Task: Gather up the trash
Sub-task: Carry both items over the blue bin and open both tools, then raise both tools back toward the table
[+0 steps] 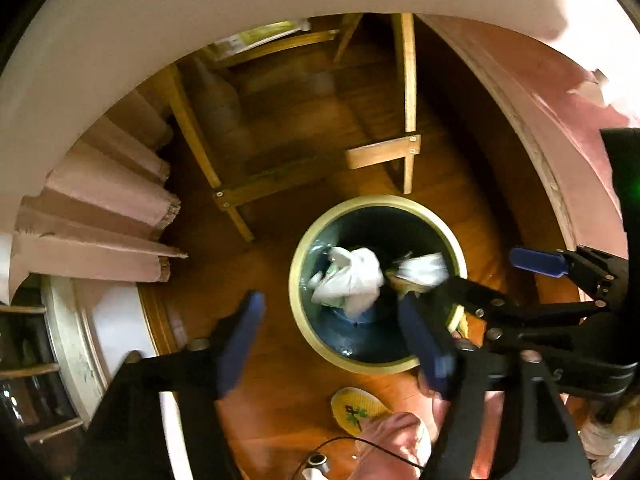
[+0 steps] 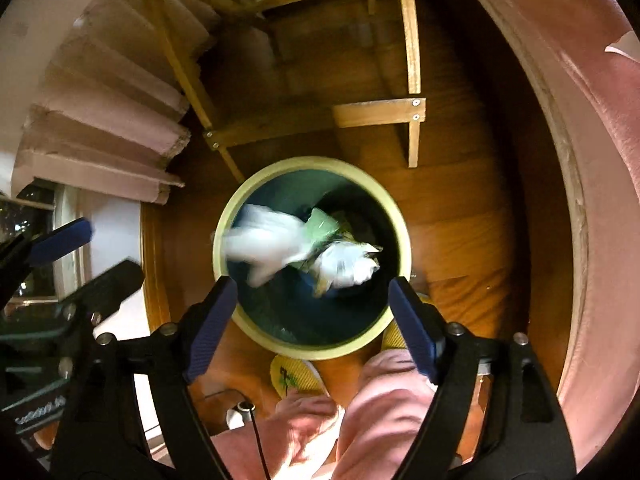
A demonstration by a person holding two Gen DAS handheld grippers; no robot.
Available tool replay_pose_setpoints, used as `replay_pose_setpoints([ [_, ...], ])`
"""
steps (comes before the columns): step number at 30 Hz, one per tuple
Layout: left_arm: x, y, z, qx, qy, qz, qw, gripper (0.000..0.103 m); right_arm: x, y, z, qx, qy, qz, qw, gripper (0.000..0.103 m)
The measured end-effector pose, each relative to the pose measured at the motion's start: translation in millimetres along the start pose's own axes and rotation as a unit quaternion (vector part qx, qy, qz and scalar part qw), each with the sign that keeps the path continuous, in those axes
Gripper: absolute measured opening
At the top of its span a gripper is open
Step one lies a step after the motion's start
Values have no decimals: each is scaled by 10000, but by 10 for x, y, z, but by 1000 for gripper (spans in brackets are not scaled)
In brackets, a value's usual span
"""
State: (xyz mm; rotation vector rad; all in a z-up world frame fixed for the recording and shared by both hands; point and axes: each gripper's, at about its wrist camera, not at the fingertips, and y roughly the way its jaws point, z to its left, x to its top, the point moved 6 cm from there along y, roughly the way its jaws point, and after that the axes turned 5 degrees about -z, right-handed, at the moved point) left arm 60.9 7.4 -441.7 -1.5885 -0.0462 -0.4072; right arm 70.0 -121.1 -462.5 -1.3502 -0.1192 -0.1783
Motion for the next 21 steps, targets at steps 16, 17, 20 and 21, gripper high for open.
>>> replay_pose_setpoints([
  [16, 201, -951, 83, 5, -206, -228, 9995, 94, 166, -857, 202, -27, -28, -219, 9998, 78],
  [17, 216, -1040, 86, 14, -214, -252, 9995, 94, 174, -934, 222, -31, -33, -236, 9997, 78],
  [20, 262, -1408, 129, -16, -307, -339, 9990, 94, 207, -1276, 301, -9, -43, -312, 9995, 78],
  [21, 273, -1538, 148, -28, -349, -359, 9987, 94, 214, -1372, 336, -3, -42, -344, 9994, 78],
])
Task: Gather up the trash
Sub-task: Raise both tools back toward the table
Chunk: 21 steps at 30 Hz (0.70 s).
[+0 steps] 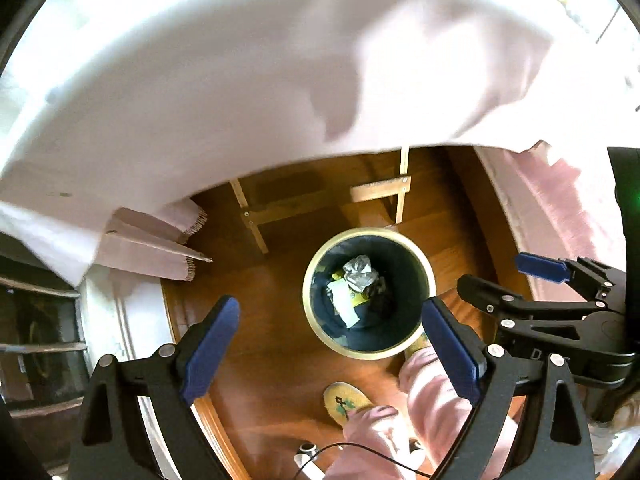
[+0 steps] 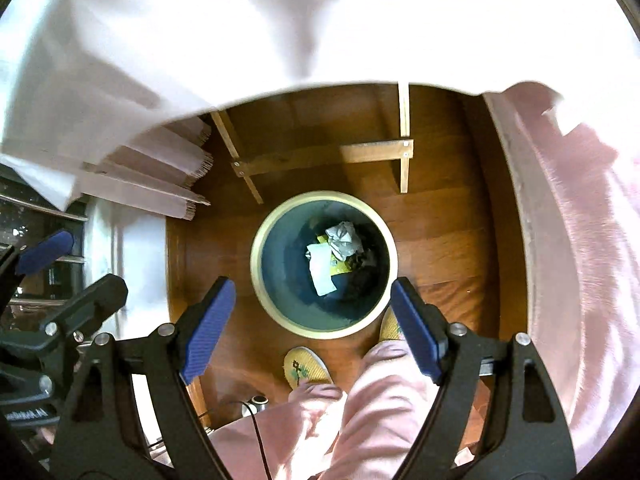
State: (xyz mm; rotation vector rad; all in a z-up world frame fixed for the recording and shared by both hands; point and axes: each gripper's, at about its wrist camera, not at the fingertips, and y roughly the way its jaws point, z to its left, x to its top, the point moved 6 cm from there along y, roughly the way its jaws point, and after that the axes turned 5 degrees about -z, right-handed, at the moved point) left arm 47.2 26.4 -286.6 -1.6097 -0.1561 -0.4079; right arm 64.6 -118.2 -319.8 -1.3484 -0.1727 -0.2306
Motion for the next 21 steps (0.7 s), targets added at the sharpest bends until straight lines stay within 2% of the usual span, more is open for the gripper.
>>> replay_pose_setpoints([
  [5, 131, -620, 115, -136, -226, -185, 9995, 93, 84, -545, 163, 58, -71, -145, 9999, 78],
  [14, 387, -1783, 337, -88, -363, -576, 9976, 93, 256, -1447, 533, 233, -377, -467, 9979, 78],
  [21, 647, -2549, 625, 351, -609, -1221, 9900, 93, 478, -1981, 777, 290, -693, -885, 9932, 78],
])
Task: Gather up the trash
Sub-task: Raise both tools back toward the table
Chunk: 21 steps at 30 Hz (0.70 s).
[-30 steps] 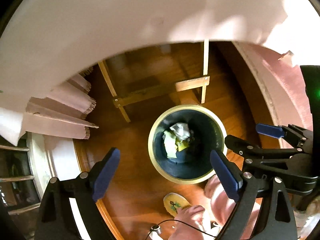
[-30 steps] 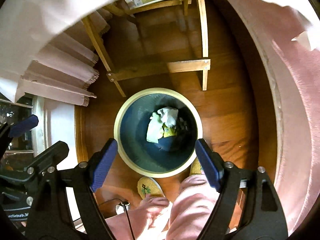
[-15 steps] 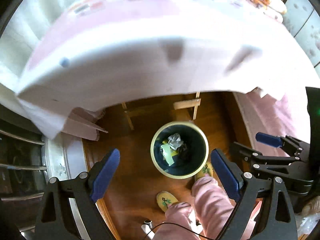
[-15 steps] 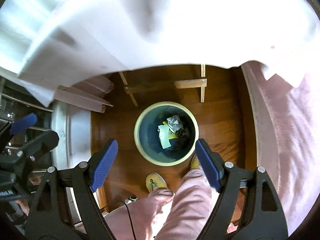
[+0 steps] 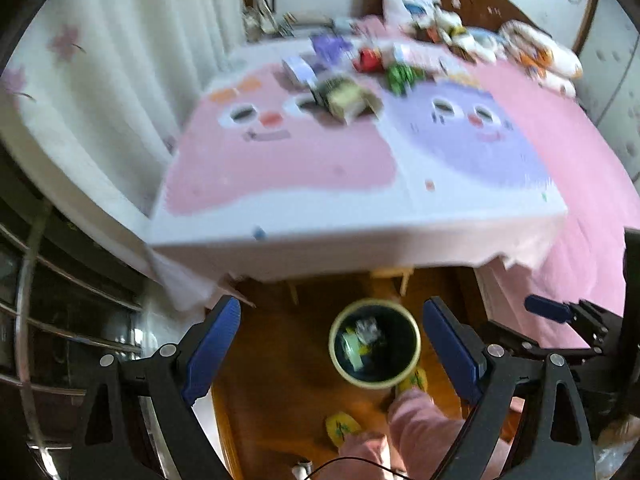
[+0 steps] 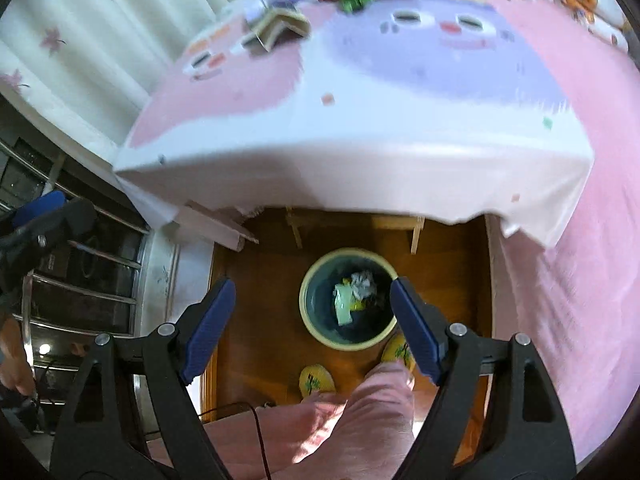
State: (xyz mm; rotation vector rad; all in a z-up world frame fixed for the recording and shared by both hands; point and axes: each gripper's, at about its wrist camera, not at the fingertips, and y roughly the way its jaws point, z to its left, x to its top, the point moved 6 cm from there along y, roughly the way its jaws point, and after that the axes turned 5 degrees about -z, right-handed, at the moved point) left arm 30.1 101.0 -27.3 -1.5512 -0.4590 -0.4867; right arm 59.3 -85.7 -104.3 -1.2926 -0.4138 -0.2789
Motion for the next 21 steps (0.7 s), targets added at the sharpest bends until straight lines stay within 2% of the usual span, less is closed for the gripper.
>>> replay_pose_setpoints([
  [9, 401, -384, 207, 147, -13, -513, 9986, 93, 576, -459, 170, -90, -237, -714, 9971, 78],
  [14, 596, -397, 186, 166, 63, -692, 9974, 92, 913, -627, 254, -146, -365, -1060, 9936, 78],
  [21, 891, -212, 151, 154, 140, -635, 9978, 92, 1382, -726, 237, -288, -490, -1427, 9881, 78],
])
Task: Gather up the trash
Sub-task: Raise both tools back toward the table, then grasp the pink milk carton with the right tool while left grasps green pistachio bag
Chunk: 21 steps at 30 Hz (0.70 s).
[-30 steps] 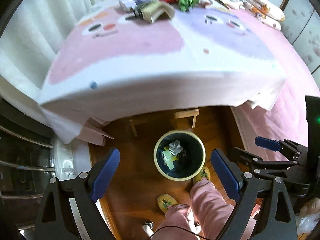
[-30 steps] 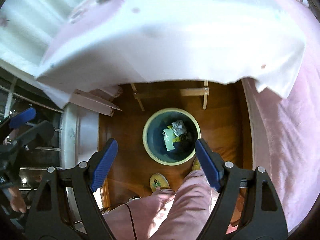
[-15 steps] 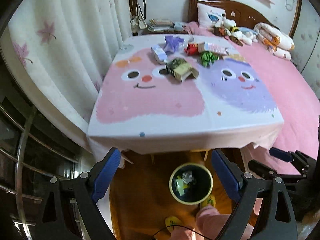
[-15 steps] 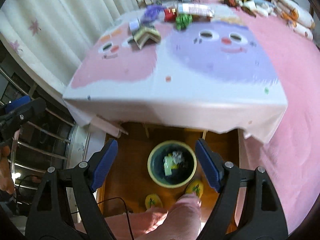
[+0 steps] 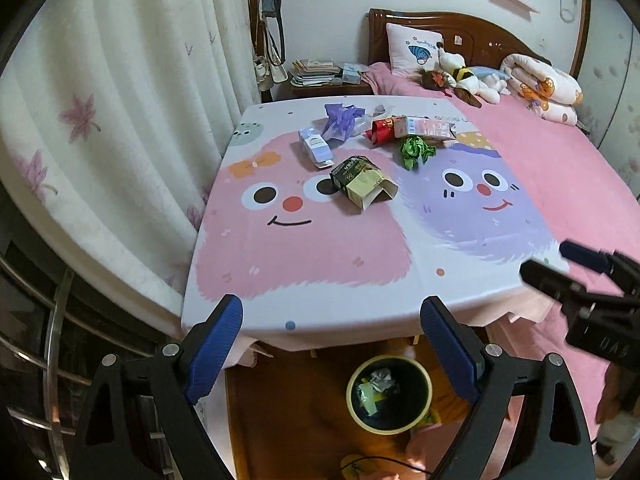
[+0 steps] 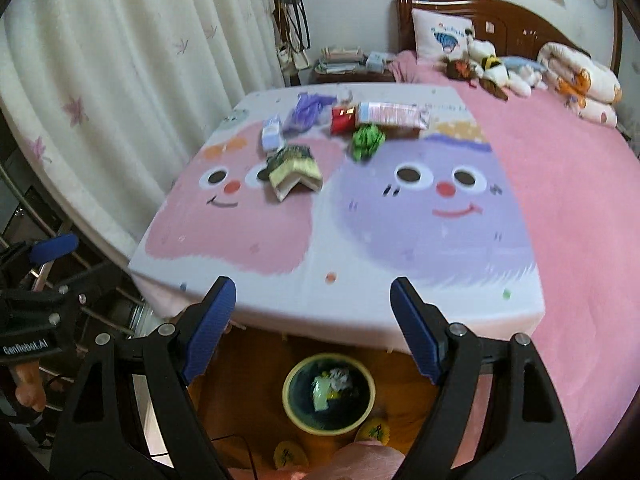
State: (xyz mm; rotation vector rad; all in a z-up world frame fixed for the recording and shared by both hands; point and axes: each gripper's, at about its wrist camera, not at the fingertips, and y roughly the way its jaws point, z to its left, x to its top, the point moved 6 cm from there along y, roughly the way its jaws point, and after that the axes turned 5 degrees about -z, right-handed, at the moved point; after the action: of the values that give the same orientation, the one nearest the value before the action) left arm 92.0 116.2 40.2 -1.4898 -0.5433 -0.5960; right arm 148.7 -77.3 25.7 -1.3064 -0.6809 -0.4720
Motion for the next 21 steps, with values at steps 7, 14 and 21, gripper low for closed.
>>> replay_pose_setpoints([
  [7, 337, 479, -58, 49, -266, 104, 9996, 92, 474, 359, -236, 55, -270, -43, 9996, 77],
  [14, 822, 1239, -165, 46, -955, 584, 9937, 92, 1029, 1069, -651, 417, -643, 131, 9970, 74],
  [21, 1285, 2122, -286, 255, -1609, 1058, 9810, 92, 1558, 1792, -1176, 478, -1175, 195, 9917, 74],
])
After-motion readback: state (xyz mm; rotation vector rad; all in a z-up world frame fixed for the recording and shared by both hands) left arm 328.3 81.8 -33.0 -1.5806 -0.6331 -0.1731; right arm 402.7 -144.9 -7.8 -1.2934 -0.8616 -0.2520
